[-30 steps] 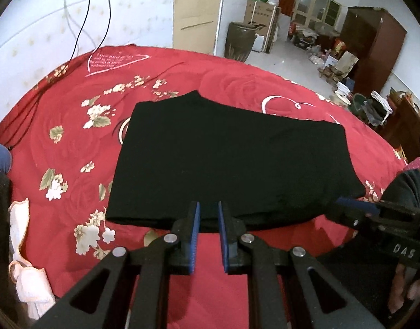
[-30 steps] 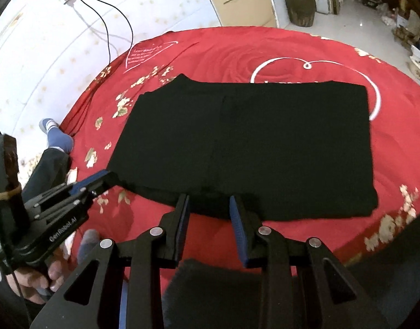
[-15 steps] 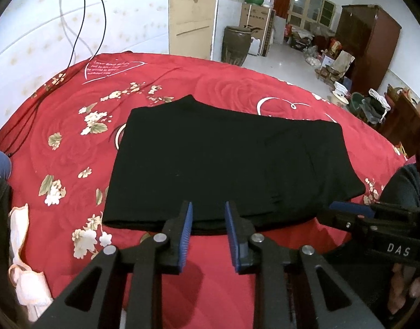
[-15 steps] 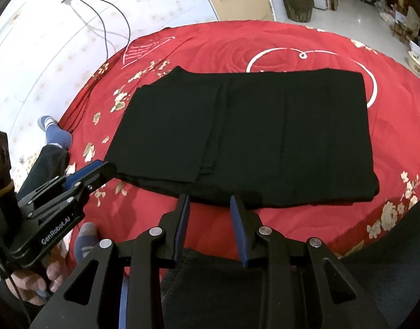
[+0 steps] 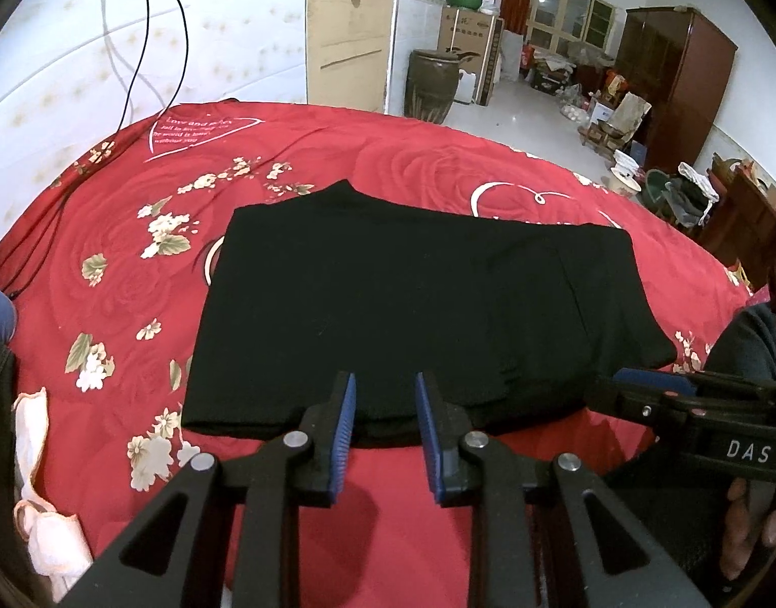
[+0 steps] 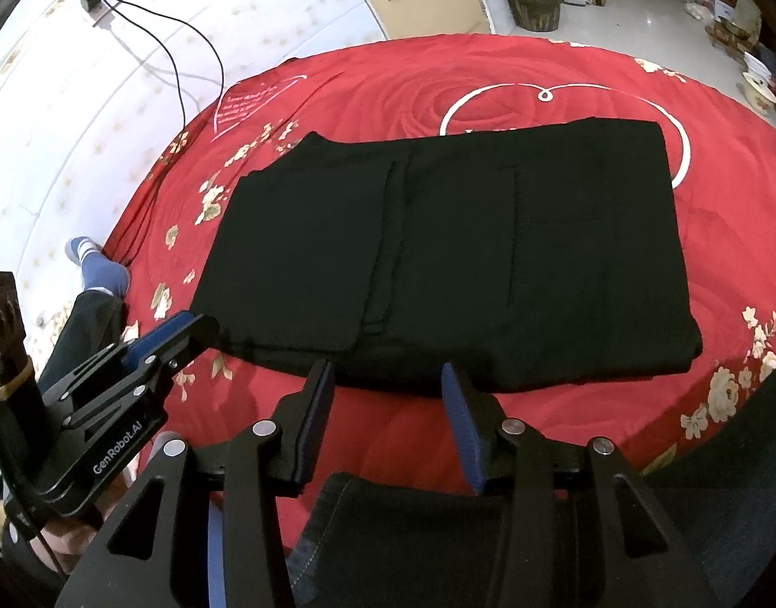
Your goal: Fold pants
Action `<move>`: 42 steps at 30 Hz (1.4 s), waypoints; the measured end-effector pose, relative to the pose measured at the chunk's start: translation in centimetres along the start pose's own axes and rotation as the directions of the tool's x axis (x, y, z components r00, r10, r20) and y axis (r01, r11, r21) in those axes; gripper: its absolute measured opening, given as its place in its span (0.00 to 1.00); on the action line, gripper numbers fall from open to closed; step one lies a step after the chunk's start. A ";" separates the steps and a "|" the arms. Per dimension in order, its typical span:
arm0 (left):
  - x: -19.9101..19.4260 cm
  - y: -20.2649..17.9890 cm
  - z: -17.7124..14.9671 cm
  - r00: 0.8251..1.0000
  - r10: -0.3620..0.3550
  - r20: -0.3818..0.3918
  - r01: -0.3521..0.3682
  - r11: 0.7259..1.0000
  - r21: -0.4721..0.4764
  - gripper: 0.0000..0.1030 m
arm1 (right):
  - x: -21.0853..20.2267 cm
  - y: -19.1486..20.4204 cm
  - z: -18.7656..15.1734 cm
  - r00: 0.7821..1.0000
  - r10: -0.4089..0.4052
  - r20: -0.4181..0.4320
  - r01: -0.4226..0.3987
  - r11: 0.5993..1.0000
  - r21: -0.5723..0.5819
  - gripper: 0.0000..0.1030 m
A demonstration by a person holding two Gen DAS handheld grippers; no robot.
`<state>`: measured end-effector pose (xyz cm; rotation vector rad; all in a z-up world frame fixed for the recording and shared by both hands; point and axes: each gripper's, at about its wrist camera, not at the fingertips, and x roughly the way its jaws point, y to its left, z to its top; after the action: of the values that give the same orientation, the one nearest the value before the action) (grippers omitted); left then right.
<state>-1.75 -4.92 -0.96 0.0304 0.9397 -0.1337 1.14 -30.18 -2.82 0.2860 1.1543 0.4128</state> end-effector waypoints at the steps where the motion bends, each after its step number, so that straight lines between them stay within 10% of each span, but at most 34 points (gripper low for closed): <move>1: 0.0 0.0 0.0 1.000 -0.002 0.002 0.002 1.000 0.000 0.26 | -0.1 0.0 0.0 1.000 0.002 0.003 -0.002 1.000 -0.001 0.44; 15: -0.5 -0.2 0.2 1.000 0.000 0.017 0.000 1.000 0.016 0.28 | 0.0 -1.6 0.4 1.000 -0.028 -0.011 0.030 0.993 0.113 0.44; 27: -0.4 0.8 0.6 1.000 -0.009 0.016 0.010 1.000 -0.026 0.28 | 4.9 -5.0 2.0 0.942 -0.156 -0.297 0.263 0.894 0.363 0.53; 31: -0.3 1.1 0.9 1.000 -0.017 0.018 0.018 0.999 -0.048 0.28 | 4.6 -5.7 2.0 0.954 -0.143 -0.264 0.249 0.868 0.429 0.57; 35: -0.3 1.2 0.8 1.000 -0.015 0.019 0.016 0.999 -0.051 0.28 | 2.9 -7.1 1.9 0.992 -0.108 -0.057 0.122 0.826 0.550 0.57; 42: 0.1 1.4 0.7 1.000 -0.011 0.007 0.011 0.998 -0.059 0.28 | 1.6 -7.1 1.2 0.986 -0.152 0.069 0.085 0.814 0.575 0.57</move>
<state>-0.97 -3.56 -0.66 -0.0297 0.9369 -0.1160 4.02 -35.74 -6.63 0.7494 1.1576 -0.0771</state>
